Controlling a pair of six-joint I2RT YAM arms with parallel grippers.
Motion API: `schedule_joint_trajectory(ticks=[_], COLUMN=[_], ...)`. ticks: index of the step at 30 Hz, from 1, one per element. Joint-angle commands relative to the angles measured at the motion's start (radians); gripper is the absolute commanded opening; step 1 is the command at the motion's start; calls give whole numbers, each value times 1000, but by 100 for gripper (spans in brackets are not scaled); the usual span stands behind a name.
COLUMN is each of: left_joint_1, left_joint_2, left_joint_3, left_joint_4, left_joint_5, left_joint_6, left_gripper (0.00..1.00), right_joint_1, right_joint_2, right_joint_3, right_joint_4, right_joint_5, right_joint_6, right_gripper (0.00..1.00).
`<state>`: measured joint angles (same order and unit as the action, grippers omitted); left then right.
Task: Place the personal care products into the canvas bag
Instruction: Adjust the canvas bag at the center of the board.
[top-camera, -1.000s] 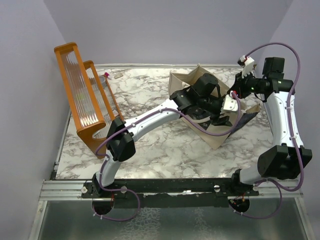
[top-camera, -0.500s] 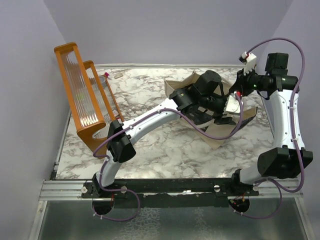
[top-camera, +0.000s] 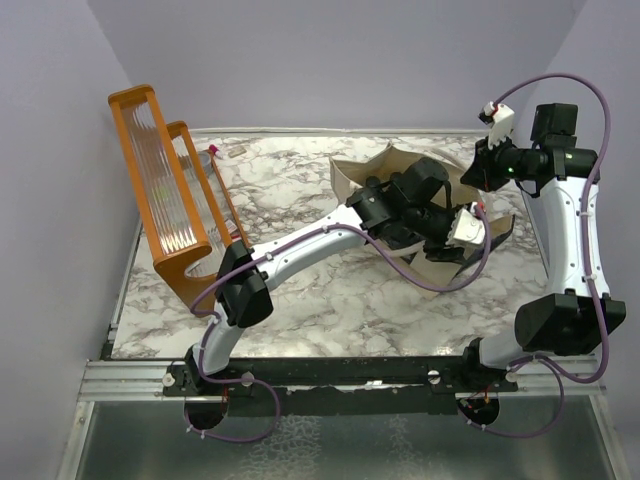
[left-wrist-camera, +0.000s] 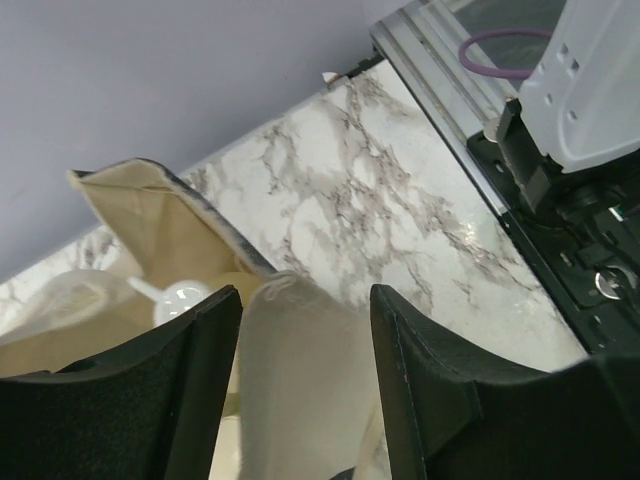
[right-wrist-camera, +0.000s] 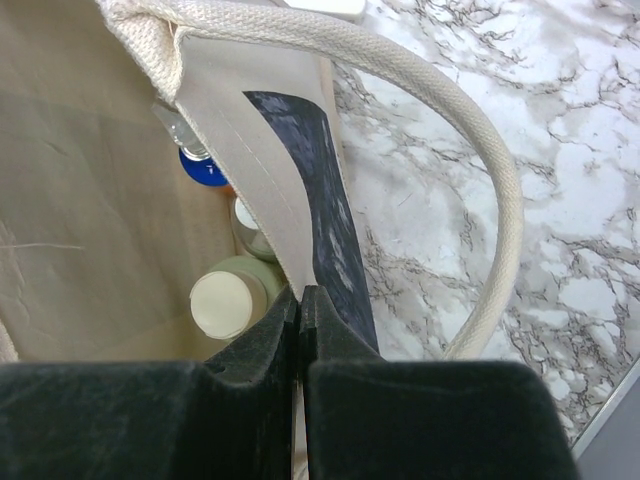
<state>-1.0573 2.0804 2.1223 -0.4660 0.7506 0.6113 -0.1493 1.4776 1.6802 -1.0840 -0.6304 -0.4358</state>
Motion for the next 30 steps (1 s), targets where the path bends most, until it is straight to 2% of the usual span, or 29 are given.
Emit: schedule_joint_trajectory(ticks=[1, 3, 8, 11, 17, 25, 30], left_joint_1=[-28, -33, -46, -61, -76, -77, -78], left_joint_2=[-9, -10, -36, -54, -70, -103, -122], left_joint_3=[-38, -54, -120, -173, -269, -291, -296], left_joint_4=[-8, -3, 17, 23, 61, 37, -28], left_joint_5=[-4, -14, 0, -27, -72, -100, -65], left_joint_6=[-31, -38, -61, -47, -52, -64, -20], left_gripper=[54, 46, 12, 0, 0, 0, 0], right_joint_1=[-3, -3, -3, -3, -3, -3, -1], right_joint_2=[-24, -23, -35, -41, -25, -5, -12], right_joint_3=[57, 59, 2, -46, -34, -21, -20], right_joint_4=[68, 70, 115, 146, 148, 137, 183], right_joint_5=[7, 5, 56, 94, 101, 115, 257], right_joint_6=[9, 11, -5, -37, -67, -94, -107], right_gripper=[1, 1, 1, 1, 1, 1, 1])
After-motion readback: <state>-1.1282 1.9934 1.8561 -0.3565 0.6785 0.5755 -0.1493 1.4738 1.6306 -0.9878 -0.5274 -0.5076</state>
